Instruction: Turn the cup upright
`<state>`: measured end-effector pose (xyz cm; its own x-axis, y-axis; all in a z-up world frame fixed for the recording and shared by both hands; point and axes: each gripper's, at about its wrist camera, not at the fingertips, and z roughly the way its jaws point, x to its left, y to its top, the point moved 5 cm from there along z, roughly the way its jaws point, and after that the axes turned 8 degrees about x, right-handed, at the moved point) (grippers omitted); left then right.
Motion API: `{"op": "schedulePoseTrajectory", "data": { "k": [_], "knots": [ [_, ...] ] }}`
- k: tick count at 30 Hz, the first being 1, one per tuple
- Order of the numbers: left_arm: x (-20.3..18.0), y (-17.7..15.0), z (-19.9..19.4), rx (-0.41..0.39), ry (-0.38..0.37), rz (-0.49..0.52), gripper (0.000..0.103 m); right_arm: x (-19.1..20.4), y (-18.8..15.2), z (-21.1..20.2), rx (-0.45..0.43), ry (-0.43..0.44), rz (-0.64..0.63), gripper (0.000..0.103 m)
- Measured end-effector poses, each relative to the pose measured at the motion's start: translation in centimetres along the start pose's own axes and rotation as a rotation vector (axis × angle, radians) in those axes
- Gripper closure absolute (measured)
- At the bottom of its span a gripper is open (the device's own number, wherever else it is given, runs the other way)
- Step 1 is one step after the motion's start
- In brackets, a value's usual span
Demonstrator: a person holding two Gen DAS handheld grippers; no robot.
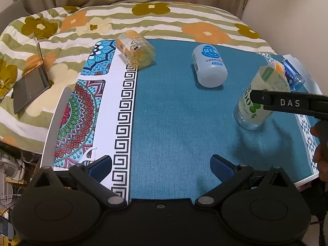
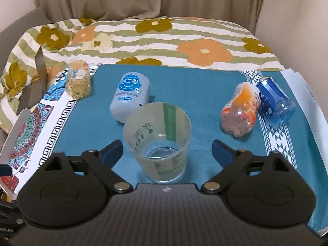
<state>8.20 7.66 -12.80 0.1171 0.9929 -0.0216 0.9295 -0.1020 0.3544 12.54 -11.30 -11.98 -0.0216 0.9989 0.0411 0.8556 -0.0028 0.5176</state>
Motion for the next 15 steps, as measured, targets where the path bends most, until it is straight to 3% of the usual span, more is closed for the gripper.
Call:
{"op": "schedulePoseTrajectory", "data": {
  "k": [6, 15],
  "knots": [
    [-1.0, 0.3, -1.9, -0.032, 0.015, 0.014, 0.0, -1.1, -0.3, -2.3, 0.033, 0.046, 0.016, 0.0],
    [-3.8, 1.6, -8.2, -0.169, 0.048, 0.028, 0.0, -4.8, -1.2, -10.2, 0.049, 0.026, -0.001, 0.0]
  ]
}}
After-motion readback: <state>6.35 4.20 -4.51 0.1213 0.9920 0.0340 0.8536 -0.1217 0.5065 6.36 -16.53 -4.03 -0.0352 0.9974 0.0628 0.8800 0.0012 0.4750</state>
